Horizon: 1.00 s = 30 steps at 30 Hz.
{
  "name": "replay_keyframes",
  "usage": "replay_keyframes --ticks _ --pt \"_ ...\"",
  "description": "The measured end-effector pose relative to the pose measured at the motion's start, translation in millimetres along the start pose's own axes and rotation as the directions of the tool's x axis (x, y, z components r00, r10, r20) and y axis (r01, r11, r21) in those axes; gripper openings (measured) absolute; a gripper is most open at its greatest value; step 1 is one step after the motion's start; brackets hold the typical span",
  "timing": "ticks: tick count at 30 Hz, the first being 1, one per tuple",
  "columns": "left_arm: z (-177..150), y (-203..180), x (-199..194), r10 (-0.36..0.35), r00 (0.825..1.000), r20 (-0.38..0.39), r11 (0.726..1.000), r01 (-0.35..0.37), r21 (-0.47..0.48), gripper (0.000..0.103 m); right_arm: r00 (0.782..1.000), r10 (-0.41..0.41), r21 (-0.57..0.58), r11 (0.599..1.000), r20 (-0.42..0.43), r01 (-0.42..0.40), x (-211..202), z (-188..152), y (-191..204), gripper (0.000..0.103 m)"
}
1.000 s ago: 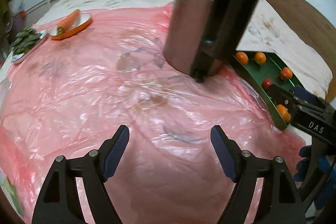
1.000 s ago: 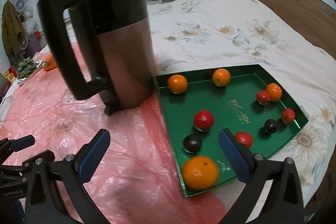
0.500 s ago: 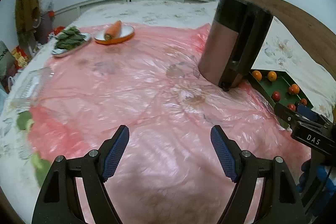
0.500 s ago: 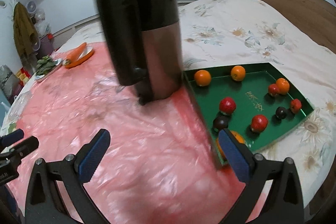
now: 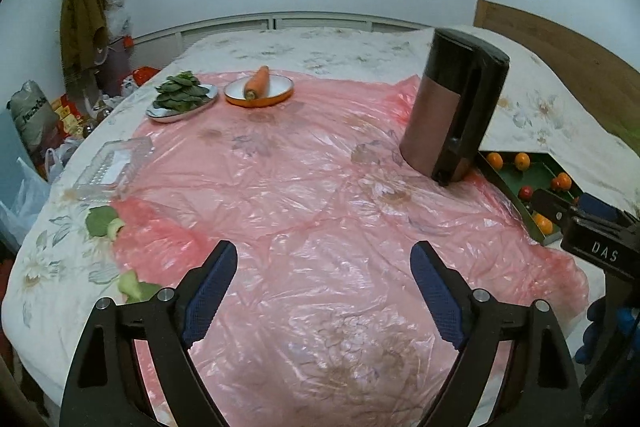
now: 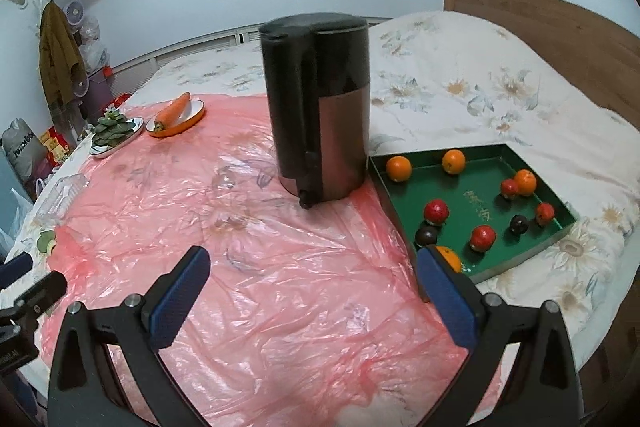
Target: Organize fruits
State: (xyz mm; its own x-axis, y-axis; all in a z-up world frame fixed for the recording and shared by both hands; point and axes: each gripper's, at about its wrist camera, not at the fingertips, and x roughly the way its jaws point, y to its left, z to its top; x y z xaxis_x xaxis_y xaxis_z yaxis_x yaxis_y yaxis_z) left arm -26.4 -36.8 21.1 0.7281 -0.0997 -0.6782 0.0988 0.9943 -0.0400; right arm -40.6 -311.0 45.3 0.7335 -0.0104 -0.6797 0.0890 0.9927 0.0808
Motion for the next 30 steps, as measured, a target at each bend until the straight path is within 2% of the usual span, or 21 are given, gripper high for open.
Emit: replay_keyframes --ticks 8,13,23,28,30 --pt "-2.8 21.6 -17.4 0.031 0.999 0.024 0.999 -0.03 -0.03 0.095 1.0 -0.022 -0.028 0.999 0.012 0.023 -12.8 -7.8 12.1 0.103" --pt "-4.4 27.0 -21.7 0.067 0.997 0.032 0.998 -0.066 -0.023 0.096 0.999 -0.032 -0.037 0.999 0.021 0.033 -16.3 -13.3 15.8 0.103" --pt "-6.5 30.9 -23.0 0.079 0.997 0.023 0.997 -0.078 -0.025 0.096 0.997 -0.052 -0.024 0.998 0.062 0.054 -25.4 -17.3 8.8 0.103" --pt "-7.6 31.4 -23.8 0.059 0.998 0.018 0.998 -0.059 -0.027 0.096 0.994 -0.063 -0.029 0.997 0.094 0.066 -30.8 -17.8 6.0 0.103" --pt "-7.8 31.3 -24.1 0.063 0.998 0.013 0.998 -0.063 -0.024 0.1 0.993 -0.059 -0.025 0.998 0.103 0.062 -32.4 -17.8 4.9 0.103"
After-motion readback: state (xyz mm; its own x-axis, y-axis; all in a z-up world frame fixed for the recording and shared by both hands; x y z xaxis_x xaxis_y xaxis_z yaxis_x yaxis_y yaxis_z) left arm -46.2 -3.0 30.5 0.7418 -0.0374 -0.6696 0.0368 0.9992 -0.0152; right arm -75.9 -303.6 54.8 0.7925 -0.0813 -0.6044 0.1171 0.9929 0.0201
